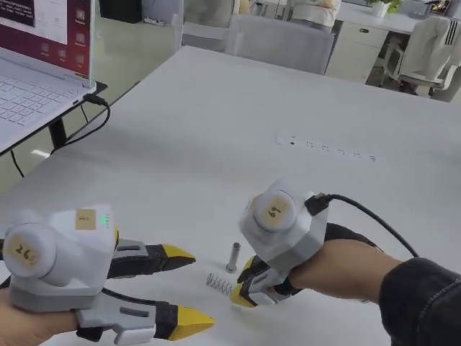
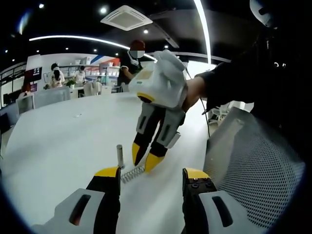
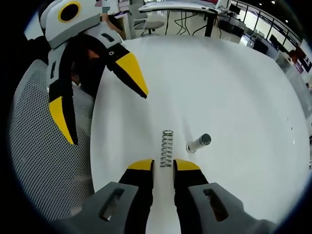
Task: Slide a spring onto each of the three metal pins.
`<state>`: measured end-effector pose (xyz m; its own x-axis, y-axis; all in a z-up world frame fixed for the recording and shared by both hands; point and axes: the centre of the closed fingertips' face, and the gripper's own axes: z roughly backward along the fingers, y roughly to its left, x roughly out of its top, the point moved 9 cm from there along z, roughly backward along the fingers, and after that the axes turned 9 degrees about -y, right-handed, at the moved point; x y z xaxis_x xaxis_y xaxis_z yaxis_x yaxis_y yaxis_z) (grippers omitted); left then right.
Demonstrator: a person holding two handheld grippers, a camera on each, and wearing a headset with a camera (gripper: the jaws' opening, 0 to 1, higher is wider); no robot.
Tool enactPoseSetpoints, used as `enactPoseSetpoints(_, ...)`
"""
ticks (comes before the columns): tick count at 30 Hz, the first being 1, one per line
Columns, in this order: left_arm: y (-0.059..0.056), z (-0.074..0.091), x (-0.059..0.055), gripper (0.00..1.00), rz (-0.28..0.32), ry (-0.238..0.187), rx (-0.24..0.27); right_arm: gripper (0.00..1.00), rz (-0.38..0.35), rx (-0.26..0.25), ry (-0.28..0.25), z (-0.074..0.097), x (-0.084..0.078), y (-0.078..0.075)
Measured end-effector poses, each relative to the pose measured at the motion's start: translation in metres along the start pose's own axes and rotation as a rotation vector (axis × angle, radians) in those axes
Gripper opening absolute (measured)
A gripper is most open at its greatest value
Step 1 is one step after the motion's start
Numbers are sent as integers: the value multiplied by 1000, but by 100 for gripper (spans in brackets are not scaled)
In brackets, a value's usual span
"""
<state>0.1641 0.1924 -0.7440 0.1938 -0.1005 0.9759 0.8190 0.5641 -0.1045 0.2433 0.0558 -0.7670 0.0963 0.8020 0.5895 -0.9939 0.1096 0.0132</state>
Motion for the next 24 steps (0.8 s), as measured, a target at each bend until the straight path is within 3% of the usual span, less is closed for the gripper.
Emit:
enactPoseSetpoints(12,1,2,-1,45,2,4,7,12,-1,-17,18,-12,-5,0)
enactPoseSetpoints(24,1,1,-2,45,-1,12,5,8,23,-22,9,-3,-5,2)
